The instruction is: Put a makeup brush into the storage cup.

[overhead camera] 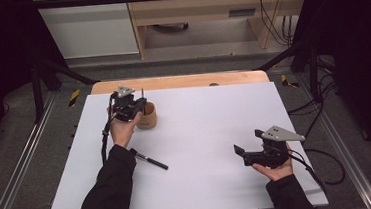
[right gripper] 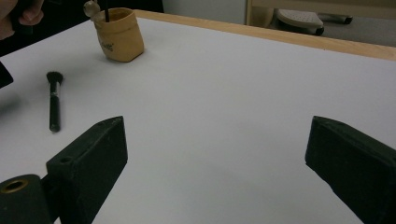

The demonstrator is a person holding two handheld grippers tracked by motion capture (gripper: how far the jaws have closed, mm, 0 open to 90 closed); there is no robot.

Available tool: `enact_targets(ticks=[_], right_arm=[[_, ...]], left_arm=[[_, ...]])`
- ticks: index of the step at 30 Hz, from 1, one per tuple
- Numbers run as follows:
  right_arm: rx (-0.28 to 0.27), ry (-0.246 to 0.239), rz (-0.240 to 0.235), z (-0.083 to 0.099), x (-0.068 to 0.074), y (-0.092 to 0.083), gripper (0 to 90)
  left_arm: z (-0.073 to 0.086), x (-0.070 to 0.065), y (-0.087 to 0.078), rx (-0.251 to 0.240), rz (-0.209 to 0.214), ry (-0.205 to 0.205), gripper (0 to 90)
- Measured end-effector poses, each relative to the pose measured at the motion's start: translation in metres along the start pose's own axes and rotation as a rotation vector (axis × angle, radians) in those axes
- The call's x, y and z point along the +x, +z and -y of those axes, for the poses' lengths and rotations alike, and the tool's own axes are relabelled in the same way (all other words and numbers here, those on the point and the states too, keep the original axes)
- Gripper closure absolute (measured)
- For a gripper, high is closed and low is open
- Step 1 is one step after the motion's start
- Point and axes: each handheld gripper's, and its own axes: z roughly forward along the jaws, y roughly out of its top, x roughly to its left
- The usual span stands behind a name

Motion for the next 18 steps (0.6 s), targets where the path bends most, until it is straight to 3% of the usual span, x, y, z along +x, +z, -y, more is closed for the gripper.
enact_targets(ticks=[8,18], right_arm=[[0.000,-0.006,0.000,0.000,0.001,0.001,6.4],[-0.005,-0.005,-0.001,-0.001,0.003,0.000,6.4]], left_arm=[[0.002,-0.002,-0.006,0.000,0.010,0.017,79.7],[0.005,-0.006,-0.033,-0.050,0.048,0.010,68.1]])
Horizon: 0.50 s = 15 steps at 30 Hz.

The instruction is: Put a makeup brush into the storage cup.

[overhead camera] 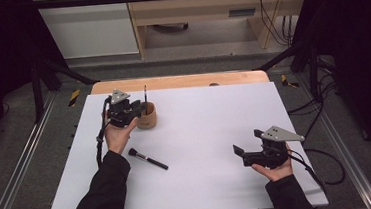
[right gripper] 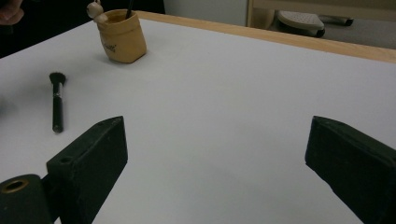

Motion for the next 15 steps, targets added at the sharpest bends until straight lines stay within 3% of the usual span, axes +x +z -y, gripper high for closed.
enact_targets(ticks=[5,15], right_arm=[[-0.007,0.004,0.000,-0.001,0.000,-0.002,6.5],[-0.005,0.005,0.003,-0.001,0.000,-0.002,6.4]], left_arm=[[0.000,-0.004,-0.015,-0.015,0.032,0.002,60.3],[0.012,-0.015,-0.041,-0.025,0.057,0.042,50.2]])
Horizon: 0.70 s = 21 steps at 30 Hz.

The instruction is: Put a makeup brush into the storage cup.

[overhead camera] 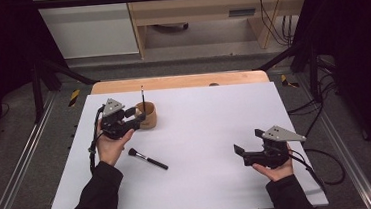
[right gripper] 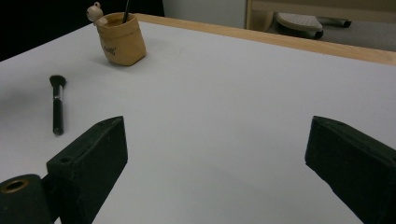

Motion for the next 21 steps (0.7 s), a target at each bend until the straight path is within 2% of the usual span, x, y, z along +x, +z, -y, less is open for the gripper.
enact_targets(ticks=[11,21], right_arm=[[-0.006,0.000,0.002,0.000,0.000,-0.001,6.4],[-0.004,-0.001,0.001,0.000,0.000,-0.001,6.4]], left_arm=[[0.013,-0.011,-0.027,-0.036,0.041,0.004,41.5],[0.026,-0.016,-0.046,-0.044,0.043,0.012,34.9]])
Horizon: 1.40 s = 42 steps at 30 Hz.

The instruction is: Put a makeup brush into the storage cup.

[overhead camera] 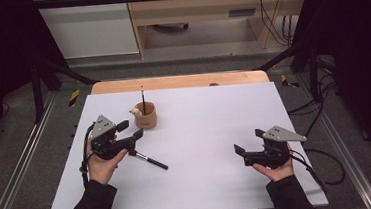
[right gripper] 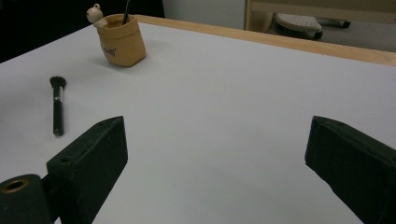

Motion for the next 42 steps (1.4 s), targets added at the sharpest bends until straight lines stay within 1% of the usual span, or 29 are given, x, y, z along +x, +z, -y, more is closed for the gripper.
enact_targets(ticks=[6,10,12,16,20,23,25,28,30,34,42], right_arm=[[0.000,0.000,0.000,0.000,0.000,0.000,6.4],[0.002,0.000,0.002,0.000,0.000,0.000,6.4],[0.003,-0.001,0.002,0.000,0.000,0.000,6.4],[0.001,-0.003,0.001,0.000,0.000,0.000,6.4],[0.002,0.000,0.003,0.000,0.000,0.000,6.4],[0.002,0.001,0.004,0.000,0.000,0.000,6.4],[0.001,0.001,0.005,0.000,-0.001,0.000,6.4],[0.002,0.001,0.005,0.000,-0.001,0.000,6.4],[0.002,0.003,0.004,0.000,-0.001,0.000,6.4],[0.003,0.007,0.008,0.001,-0.002,0.000,6.4],[0.002,0.009,0.010,0.000,-0.002,-0.001,6.4]], left_arm=[[0.009,-0.001,-0.010,-0.005,0.003,-0.013,30.1],[0.016,-0.002,-0.014,-0.003,0.007,-0.009,27.7],[0.019,-0.002,-0.015,0.012,0.008,-0.004,25.9],[0.024,-0.002,-0.018,0.017,0.016,-0.007,22.9],[0.028,-0.003,-0.024,0.002,0.020,-0.007,20.4],[0.032,-0.002,-0.028,0.000,0.027,0.006,18.5],[0.036,-0.002,-0.028,0.005,0.027,0.020,17.1],[0.042,-0.002,-0.029,0.017,0.026,0.029,15.2],[0.044,0.000,-0.029,0.017,0.020,0.021,14.6],[0.048,0.003,-0.030,0.019,0.022,0.014,14.4],[0.050,0.005,-0.030,0.036,0.027,0.020,12.2]])
